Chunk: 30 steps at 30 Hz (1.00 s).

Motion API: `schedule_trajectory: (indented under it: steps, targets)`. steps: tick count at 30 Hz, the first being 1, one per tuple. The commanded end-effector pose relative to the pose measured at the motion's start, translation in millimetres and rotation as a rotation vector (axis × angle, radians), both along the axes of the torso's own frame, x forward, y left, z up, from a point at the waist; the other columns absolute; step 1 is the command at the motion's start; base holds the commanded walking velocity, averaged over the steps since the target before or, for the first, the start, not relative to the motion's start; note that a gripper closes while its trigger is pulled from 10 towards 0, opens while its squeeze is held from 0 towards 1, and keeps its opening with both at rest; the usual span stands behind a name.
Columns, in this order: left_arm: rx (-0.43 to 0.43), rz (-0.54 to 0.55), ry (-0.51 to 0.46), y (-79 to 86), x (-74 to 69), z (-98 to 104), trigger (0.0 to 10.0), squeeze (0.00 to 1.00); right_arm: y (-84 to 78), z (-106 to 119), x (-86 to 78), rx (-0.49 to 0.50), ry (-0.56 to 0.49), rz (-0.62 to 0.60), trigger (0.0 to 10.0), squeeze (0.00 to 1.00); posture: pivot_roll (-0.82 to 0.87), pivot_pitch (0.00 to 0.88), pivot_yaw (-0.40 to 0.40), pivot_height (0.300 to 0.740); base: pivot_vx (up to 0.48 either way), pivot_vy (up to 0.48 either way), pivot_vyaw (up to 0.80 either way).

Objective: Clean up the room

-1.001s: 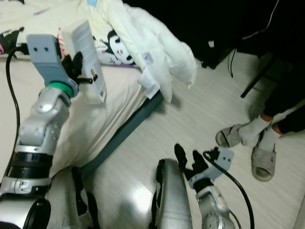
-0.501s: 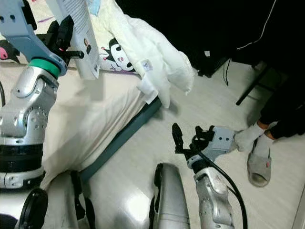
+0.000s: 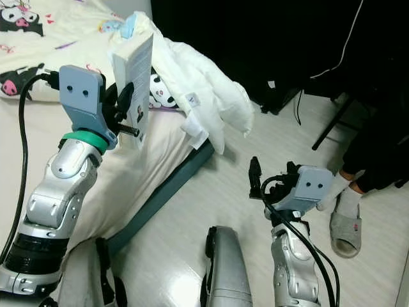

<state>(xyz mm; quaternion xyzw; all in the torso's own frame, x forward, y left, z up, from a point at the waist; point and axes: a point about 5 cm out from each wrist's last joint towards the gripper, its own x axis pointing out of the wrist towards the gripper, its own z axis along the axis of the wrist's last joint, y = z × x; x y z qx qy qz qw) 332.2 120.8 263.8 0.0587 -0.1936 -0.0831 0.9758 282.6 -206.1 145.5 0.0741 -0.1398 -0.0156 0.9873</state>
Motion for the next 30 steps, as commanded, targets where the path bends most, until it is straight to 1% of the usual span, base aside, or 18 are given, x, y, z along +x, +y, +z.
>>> schedule_trajectory:
  steps: [1, 8, 11, 23, 30]
  targets:
    - [0.022, -0.014, -0.013, -0.7, -1.0, -3, 10.0, 0.00, -1.2, 3, -1.0, -0.023, -0.018, -0.015, 10.0, 0.00, -0.06, 0.123, 0.038, 0.606, 0.000, 0.000, 0.00]
    - [0.057, -0.004, 0.032, -0.8, 2.0, -14, 10.0, 0.00, -0.2, 3, 0.7, -0.030, -0.026, -0.021, 10.0, 0.00, -0.06, 0.118, 0.035, 0.631, 0.000, 0.000, 0.00]
    - [0.039, -0.011, 0.063, -1.1, 3.1, -18, 10.0, 0.00, -0.8, 3, 1.0, -0.030, -0.025, -0.021, 10.0, 0.00, -0.06, 0.118, 0.035, 0.641, 0.000, 0.000, 0.00]
    - [0.033, -0.012, 0.075, -0.6, 5.9, -20, 10.0, 0.00, -3.9, 2, 2.2, -0.026, -0.020, -0.028, 10.0, 0.00, -0.05, 0.112, 0.031, 0.666, 0.000, 0.000, 0.00]
    - [0.015, -0.015, 0.112, -1.5, 9.7, -28, 10.0, 0.00, -5.3, 3, 3.1, -0.028, -0.026, -0.035, 10.0, 0.00, -0.06, 0.108, 0.035, 0.686, 0.000, 0.000, 0.00]
